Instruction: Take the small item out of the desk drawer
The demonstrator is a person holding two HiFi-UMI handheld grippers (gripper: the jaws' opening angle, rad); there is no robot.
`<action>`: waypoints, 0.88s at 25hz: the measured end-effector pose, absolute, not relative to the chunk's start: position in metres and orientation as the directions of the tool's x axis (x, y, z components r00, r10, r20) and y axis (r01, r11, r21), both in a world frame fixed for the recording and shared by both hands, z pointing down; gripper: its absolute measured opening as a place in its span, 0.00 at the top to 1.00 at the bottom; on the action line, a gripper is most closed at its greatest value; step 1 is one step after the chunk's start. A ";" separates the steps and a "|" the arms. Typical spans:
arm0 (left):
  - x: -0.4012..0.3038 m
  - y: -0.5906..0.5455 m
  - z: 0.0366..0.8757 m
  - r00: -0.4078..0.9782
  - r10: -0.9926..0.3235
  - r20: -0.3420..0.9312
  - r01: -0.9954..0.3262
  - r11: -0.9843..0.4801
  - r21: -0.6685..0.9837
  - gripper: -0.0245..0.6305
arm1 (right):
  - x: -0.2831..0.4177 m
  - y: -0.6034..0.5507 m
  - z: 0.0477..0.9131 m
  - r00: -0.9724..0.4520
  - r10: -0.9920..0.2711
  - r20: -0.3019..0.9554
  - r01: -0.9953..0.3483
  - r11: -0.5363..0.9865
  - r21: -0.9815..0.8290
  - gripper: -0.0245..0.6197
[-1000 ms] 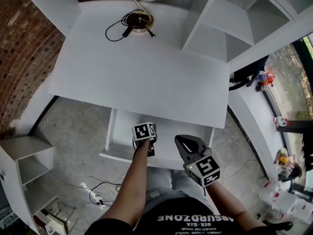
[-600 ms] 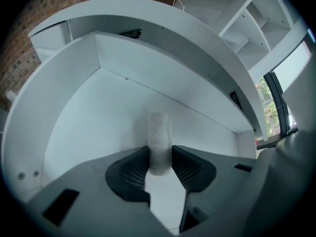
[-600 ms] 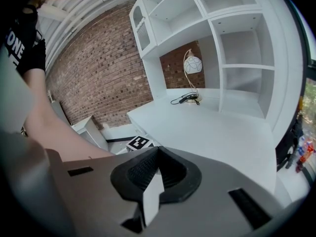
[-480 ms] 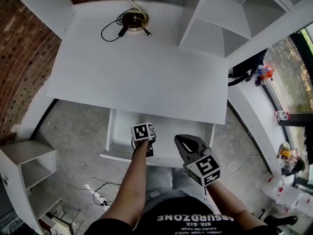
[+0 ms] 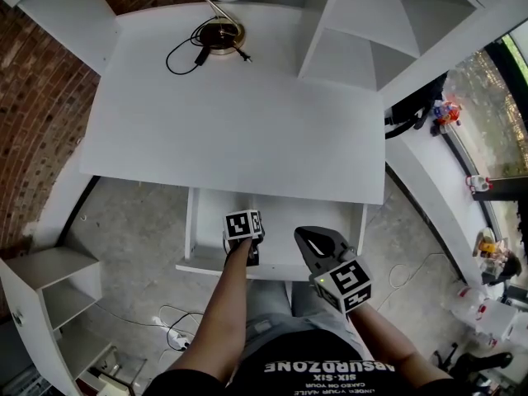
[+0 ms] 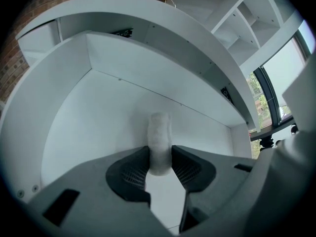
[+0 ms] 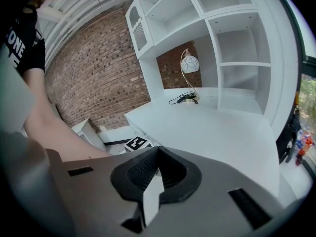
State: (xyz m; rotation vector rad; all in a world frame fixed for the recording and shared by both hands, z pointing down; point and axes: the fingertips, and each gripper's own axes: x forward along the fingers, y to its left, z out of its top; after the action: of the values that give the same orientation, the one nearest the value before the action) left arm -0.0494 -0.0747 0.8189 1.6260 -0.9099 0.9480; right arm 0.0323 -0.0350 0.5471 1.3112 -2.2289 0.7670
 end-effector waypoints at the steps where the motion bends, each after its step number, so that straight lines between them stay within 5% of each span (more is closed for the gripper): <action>1: -0.050 -0.075 0.819 0.409 -0.113 0.906 -0.899 -0.220 0.378 0.75 | 0.031 -0.035 0.547 -0.452 -0.644 0.617 -0.887 0.395 -0.238 0.96; 22: -0.061 -0.078 0.789 0.388 -0.128 0.913 -0.892 -0.303 0.337 0.75 | 0.014 -0.057 0.532 -0.526 -0.600 0.604 -0.836 0.495 -0.237 0.96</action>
State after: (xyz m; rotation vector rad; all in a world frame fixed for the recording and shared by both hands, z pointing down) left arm -0.0609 -0.0777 0.7886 1.7050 -0.9039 1.0161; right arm 0.0137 -0.0572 0.5325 1.1853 -2.2969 0.7145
